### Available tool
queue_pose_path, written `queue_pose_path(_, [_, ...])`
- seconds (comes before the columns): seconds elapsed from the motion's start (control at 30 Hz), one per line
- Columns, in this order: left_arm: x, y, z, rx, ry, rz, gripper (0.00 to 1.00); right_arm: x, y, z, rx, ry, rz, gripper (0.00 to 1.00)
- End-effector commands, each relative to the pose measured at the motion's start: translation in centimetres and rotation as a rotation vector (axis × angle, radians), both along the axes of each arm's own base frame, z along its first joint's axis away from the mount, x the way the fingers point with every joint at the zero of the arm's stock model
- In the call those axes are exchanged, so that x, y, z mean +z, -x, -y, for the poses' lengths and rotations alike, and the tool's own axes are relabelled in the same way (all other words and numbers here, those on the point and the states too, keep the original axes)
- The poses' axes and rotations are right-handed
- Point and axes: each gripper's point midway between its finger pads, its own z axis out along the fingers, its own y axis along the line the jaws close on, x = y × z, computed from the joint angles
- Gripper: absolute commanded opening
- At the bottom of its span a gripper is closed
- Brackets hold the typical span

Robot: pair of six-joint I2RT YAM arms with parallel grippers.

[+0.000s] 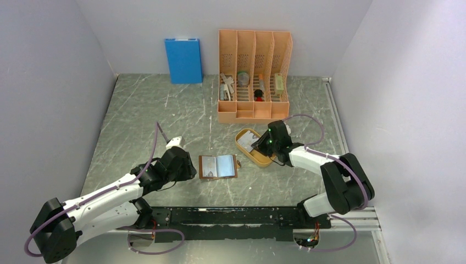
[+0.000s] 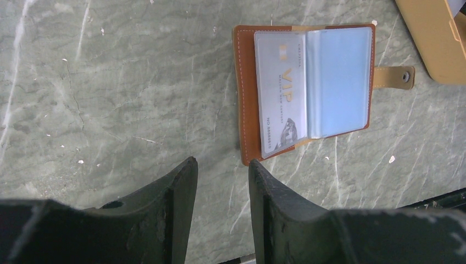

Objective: Put the credit cards into the card holder
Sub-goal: Pick up the credit card from the storage box.

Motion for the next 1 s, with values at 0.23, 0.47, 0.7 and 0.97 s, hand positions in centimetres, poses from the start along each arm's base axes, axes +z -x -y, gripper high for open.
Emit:
queue_pose_path(0.23, [0.5,-0.2,0.6,-0.009,0.031,0.007,0.44,0.8,0.0,0.7,-0.01,0.02,0.028,0.16])
queue_pose_path(0.47, [0.5,-0.2,0.6,-0.008,0.031,0.007,0.44,2.1,-0.1,0.7,-0.013,0.01,0.049,0.06])
queue_pose_path(0.7, [0.7,-0.3,0.7,-0.008,0.031,0.01,0.44,2.8,0.1,0.7,-0.023,-0.005,0.049,0.0])
queue_pose_path(0.97, [1.7,-0.9,0.4,0.004,0.013,0.038,0.44,5.4,0.7,0.9,-0.058,-0.033,0.028,0.0])
